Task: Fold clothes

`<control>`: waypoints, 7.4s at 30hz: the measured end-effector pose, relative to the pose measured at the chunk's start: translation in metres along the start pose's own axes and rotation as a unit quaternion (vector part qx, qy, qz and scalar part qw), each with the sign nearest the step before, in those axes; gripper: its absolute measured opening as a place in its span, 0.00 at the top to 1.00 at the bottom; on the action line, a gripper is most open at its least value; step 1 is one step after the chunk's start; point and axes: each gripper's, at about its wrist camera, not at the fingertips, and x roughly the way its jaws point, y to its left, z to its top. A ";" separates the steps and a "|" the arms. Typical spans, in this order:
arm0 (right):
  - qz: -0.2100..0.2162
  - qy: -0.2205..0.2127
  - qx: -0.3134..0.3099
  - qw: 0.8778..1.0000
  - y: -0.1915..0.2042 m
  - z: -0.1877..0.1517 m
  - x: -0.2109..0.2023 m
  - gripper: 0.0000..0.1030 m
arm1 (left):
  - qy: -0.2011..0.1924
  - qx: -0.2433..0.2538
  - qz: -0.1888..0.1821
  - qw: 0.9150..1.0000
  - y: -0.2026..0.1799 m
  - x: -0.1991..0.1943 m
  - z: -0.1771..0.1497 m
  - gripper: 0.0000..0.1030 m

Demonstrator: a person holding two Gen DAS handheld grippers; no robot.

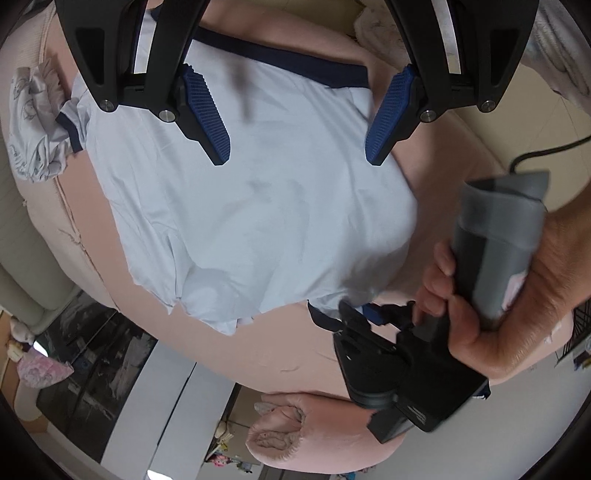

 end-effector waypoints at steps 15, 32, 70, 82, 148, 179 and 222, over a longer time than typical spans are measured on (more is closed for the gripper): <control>-0.058 -0.071 -0.154 0.984 0.053 0.014 0.009 0.27 | 0.005 -0.039 -0.045 0.998 0.021 -0.019 0.014 0.91; -0.170 -0.097 -0.271 0.942 0.090 0.018 0.049 0.27 | 0.048 -0.043 -0.001 0.998 0.048 -0.030 0.013 0.50; -0.176 -0.072 -0.327 0.926 0.093 0.010 0.047 0.17 | 0.124 -0.100 -0.140 0.977 0.047 0.011 0.017 0.27; -0.257 -0.101 -0.365 0.889 0.098 0.003 0.052 0.21 | 0.122 -0.057 -0.139 0.981 0.025 0.025 0.022 0.27; 0.341 -0.001 0.386 0.857 -0.073 -0.049 0.075 0.93 | 0.209 0.159 -0.178 0.949 -0.103 0.027 -0.047 0.19; 0.218 0.014 0.371 0.903 -0.095 -0.003 0.023 0.31 | 0.035 0.008 -0.095 0.995 -0.014 -0.052 -0.026 0.07; 0.350 0.121 0.506 0.779 -0.135 0.032 0.117 0.31 | 0.043 0.232 0.178 0.955 -0.059 -0.014 -0.085 0.07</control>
